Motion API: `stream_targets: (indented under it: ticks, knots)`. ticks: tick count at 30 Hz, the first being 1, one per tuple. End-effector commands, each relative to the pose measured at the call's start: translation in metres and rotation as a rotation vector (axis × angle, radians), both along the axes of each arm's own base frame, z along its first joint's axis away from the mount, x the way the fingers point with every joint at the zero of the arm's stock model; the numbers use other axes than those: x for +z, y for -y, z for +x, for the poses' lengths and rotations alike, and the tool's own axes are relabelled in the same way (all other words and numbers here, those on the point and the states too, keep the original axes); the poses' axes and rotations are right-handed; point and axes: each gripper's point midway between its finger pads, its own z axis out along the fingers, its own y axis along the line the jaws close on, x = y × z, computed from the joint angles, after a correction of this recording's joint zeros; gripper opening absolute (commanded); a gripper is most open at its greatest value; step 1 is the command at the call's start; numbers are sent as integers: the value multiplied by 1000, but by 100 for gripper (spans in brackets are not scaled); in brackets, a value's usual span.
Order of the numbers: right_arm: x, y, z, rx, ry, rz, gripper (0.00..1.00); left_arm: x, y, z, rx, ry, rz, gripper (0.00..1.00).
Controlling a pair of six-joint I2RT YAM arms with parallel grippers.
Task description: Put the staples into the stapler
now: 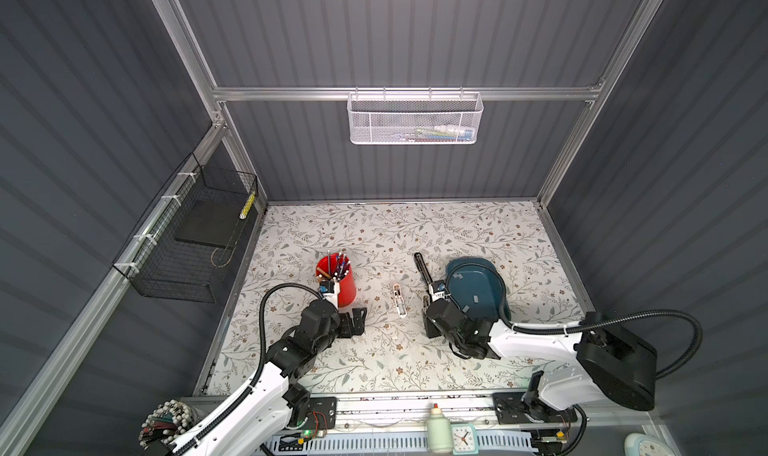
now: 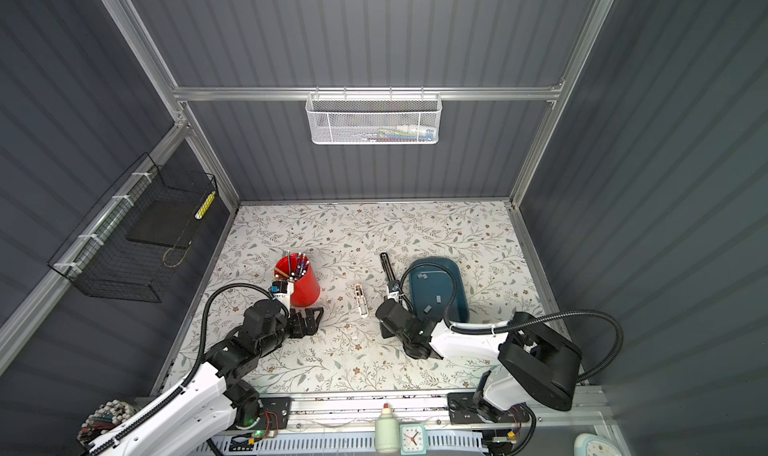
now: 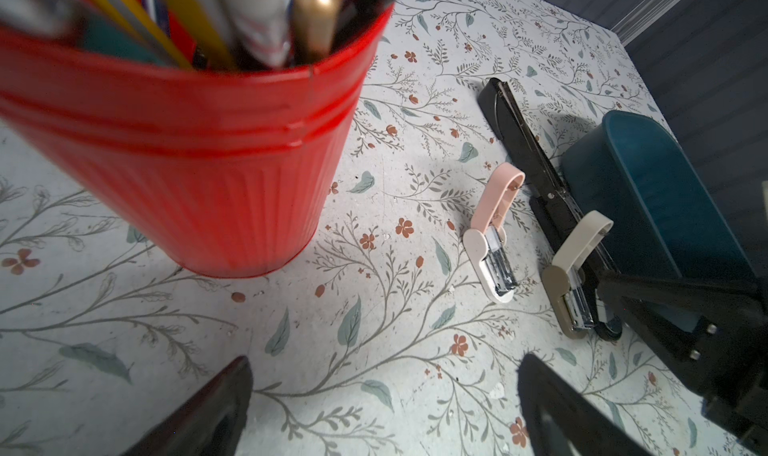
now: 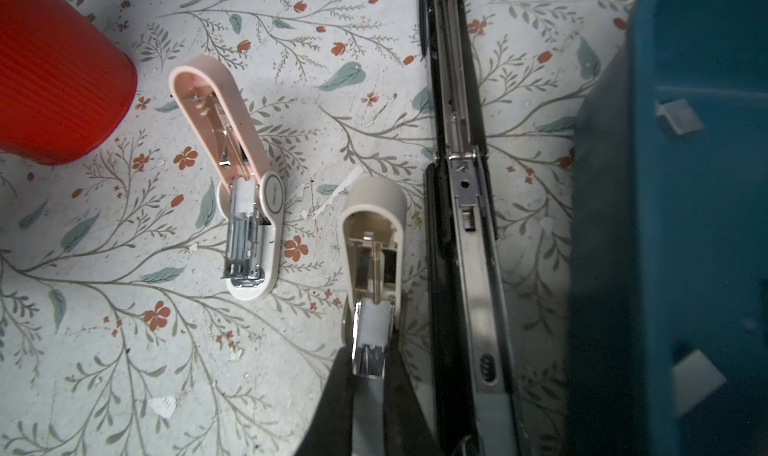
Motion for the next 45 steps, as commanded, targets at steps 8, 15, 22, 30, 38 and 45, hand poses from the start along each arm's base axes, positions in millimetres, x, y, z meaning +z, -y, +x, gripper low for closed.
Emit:
stream_targets:
  ticks: [8,15,22,30,38,45]
  knots:
    - [7,-1,4,-38,1,15,1,7,3,3,-11,26,-7,100]
    - [4,-6,6,-34,-3,13,1,7,3,3,-12,25,-7,100]
    - [1,-9,8,-38,-6,13,1,7,3,3,-11,27,-7,100]
    - [-4,-11,9,-38,-12,6,1,7,3,2,-12,27,-7,100]
    - [-8,-11,10,-43,-15,-3,1,7,3,2,-13,25,-8,100]
    - [-11,-9,10,-50,-16,-16,1,7,3,3,-12,26,-8,100]
